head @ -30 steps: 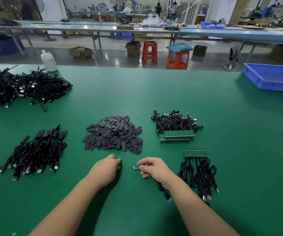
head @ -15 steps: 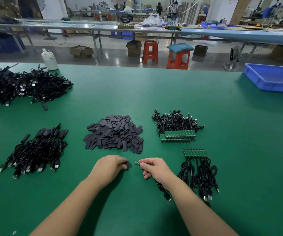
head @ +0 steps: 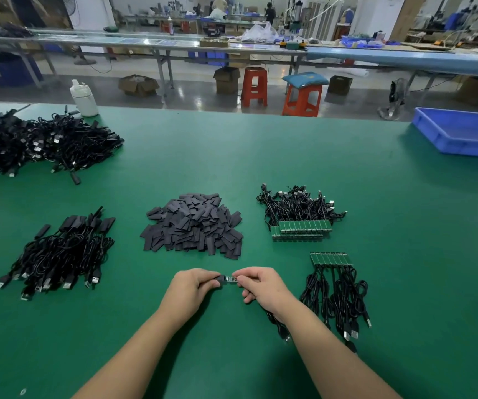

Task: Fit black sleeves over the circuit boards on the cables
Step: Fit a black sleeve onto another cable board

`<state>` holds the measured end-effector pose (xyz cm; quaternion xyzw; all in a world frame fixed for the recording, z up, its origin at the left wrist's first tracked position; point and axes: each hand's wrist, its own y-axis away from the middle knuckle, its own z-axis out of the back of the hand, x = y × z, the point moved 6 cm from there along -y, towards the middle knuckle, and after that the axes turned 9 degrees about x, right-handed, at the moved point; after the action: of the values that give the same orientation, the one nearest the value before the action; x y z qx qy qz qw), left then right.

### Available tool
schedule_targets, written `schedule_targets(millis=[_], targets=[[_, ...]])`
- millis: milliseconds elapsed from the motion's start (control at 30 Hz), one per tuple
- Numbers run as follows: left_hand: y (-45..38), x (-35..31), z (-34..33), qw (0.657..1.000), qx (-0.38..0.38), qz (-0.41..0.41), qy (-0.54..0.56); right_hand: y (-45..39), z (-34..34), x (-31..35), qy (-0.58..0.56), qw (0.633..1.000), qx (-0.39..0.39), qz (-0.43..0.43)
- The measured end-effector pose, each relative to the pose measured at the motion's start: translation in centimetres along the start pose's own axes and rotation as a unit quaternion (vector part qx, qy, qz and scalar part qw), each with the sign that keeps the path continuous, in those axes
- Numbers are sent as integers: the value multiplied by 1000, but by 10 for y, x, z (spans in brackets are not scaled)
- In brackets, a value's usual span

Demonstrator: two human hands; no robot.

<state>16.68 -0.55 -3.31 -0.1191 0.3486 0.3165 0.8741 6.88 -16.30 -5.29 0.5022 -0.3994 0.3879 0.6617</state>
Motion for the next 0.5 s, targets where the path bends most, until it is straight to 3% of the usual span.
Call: schedule_targets(millis=[500], targets=[[1, -12, 0, 995, 9, -27, -90, 2, 0, 2, 0, 1000, -7, 8]])
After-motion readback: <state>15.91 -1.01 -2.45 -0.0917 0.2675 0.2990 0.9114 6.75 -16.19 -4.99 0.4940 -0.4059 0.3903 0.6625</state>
